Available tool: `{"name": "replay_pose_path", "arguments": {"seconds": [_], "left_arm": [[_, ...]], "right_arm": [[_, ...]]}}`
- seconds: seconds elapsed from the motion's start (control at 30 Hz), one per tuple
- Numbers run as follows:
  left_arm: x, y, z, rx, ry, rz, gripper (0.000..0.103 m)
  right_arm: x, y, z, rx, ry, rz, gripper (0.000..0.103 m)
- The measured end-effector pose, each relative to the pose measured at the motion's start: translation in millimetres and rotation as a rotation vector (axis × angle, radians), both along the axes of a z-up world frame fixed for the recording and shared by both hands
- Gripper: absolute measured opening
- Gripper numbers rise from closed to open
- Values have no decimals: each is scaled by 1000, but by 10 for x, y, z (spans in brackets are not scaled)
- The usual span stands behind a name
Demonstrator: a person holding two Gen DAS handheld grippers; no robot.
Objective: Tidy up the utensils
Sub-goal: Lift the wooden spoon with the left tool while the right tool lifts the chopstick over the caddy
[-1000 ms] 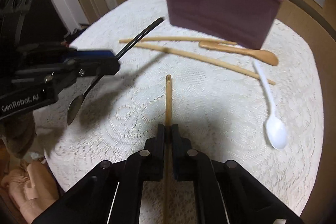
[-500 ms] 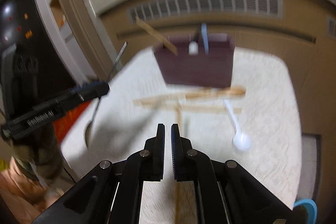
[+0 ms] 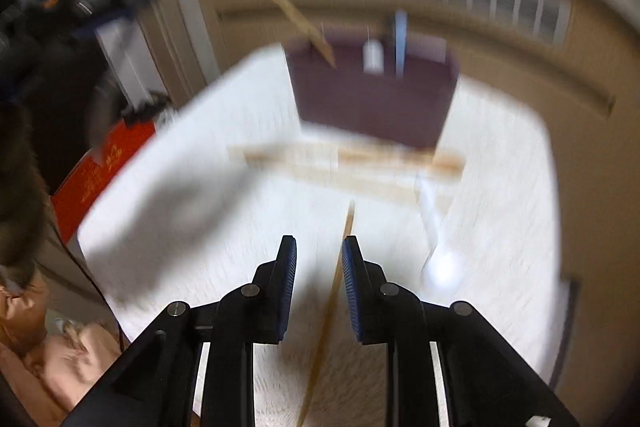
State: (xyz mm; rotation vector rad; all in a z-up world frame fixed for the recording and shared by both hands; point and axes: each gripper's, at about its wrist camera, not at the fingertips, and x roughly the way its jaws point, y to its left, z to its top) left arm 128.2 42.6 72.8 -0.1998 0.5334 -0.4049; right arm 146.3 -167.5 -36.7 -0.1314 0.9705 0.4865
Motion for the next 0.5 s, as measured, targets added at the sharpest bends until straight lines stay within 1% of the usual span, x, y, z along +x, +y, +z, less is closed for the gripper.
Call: {"name": "replay_pose_path", "arguments": {"seconds": [0.07,0.17,0.23,0.27,0.3,0.33,0.37,0.47,0.5], "left_arm": [[19,51,-160,-4,41,12,13],[48,87,-346,-9,94,22,13],[38,95,-418,-13,110,22,13],[36,83,-446,-14,114,20,13],[38,67,-463,-15,118,19,13],[31,52,-487,-14,124,18,12],[29,37,-489,-12,128,17,13],[-28,44,-498,-2,123,16,13],[-43,52,-501,-2,121,18,13]], "right_arm": [[29,5,-249,-33,24,-26,23],[88,31,-457,-51,58,-35,23],[37,99,-493,-94,12,-22,22],[7,180,-494,-146,-18,0,17],[6,224,-503,-164,-26,15,9],[-10,276,-491,-173,-20,34,6],[-26,279,-459,-166,-18,36,6],[-73,183,-137,-67,-60,14,6],[-102,94,37,-4,-80,-3,6]]}}
